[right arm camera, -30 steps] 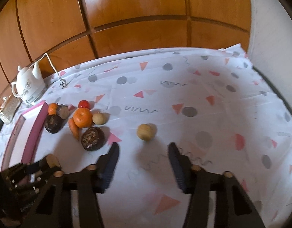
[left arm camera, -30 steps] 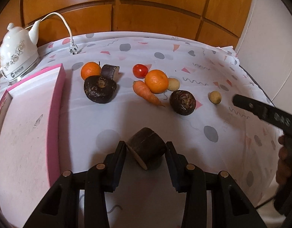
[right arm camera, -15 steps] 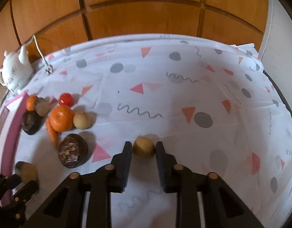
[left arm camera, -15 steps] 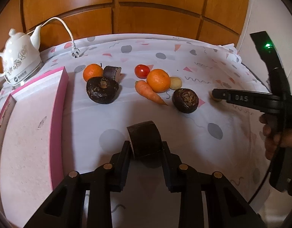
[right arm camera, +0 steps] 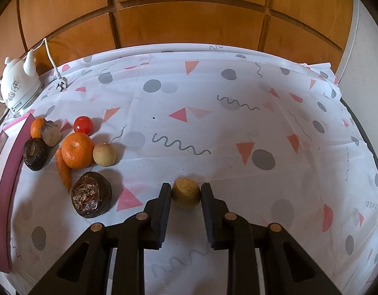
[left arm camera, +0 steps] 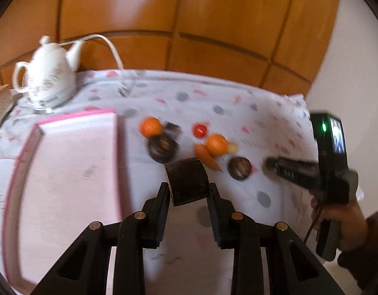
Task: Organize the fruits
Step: 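Carry the wood slice over the pink tray with left while right grasps the yellow ball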
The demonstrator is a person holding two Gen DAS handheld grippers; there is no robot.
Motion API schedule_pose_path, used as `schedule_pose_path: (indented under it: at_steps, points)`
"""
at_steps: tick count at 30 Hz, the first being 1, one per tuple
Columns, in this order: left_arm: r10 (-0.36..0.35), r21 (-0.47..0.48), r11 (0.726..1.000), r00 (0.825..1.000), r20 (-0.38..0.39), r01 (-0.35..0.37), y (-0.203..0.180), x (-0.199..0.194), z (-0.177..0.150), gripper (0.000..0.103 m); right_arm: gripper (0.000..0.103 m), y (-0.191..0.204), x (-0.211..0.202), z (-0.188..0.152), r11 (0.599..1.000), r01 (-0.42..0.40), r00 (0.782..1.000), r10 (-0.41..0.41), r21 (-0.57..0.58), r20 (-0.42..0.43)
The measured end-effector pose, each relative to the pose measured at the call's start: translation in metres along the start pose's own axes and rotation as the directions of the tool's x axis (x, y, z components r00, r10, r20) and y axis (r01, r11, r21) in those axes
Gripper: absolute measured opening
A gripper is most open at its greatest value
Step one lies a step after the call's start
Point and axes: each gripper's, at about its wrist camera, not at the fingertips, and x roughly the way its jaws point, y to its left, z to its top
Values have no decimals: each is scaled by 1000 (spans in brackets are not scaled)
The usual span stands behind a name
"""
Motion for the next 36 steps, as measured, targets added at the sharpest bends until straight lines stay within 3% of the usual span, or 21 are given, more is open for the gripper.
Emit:
schedule_pose_path:
  at_steps: [5,10,15,29,32,36]
  points:
    - [109,-78,991,993,37,-105,42,-18,12,31,25,1,0,0,1000,10,1000,-10,3,0]
    - [219,-150,965,976,11,-215,81,-16,12,31,26,2,3,0,999,29,1000,-29,14,-8]
    - [281,-170,945,960,-9,-278,98,-15,5,31,26,4,0,-5,999,45,999,-45,7,6]
    - [366,-190,910,930,-47,-368,122,4,13,31,25,18,-38,-23,998,23,997,-20,-50,68]
    - [382,-195,904,924,-34,-381,123,0,14,40,25,21,-40,-26,998,12,998,-8,-56,65]
    - [381,-202,904,924,-20,-377,120,-7,11,40,25,27,-45,-29,998,-15,997,19,-64,70]
